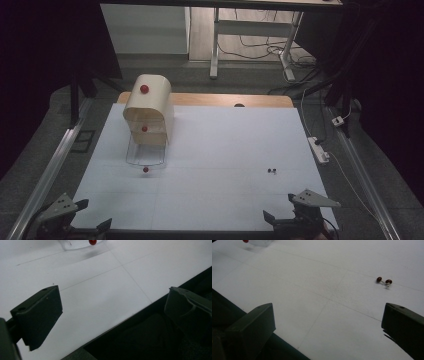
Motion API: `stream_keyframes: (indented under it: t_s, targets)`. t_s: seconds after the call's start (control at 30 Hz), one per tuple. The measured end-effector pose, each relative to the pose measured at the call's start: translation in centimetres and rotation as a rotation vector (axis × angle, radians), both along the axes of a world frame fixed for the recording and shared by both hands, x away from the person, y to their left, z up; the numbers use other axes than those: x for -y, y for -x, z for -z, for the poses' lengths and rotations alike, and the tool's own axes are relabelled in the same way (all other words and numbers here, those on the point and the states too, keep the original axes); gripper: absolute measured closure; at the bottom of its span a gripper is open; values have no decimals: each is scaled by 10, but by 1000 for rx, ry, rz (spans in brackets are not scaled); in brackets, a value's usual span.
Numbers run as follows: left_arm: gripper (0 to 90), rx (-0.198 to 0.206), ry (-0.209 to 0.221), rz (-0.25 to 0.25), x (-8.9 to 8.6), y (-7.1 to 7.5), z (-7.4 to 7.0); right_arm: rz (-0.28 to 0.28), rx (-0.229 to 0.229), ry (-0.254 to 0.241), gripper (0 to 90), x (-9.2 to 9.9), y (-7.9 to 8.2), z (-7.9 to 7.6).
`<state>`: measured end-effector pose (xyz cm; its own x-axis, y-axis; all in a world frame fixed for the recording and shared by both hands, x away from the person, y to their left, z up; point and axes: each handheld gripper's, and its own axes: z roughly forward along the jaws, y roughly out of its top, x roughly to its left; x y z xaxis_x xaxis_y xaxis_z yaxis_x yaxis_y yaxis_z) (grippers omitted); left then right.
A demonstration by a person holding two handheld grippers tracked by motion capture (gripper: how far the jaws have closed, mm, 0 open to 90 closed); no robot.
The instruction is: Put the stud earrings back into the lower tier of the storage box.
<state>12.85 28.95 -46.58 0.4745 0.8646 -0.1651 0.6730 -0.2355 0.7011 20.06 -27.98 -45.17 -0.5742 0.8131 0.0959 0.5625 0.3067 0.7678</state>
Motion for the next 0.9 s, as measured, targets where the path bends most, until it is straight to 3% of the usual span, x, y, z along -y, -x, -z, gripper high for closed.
stream_keyframes:
  t_s: [0.37,0.9]
  targets:
    - [22,-11,-26,8,3,-1,1,-18,-28,52,0,-7,-2,2]
    - [22,-25,-53,13,5,-2,1,-4,-40,54,0,-7,-4,2]
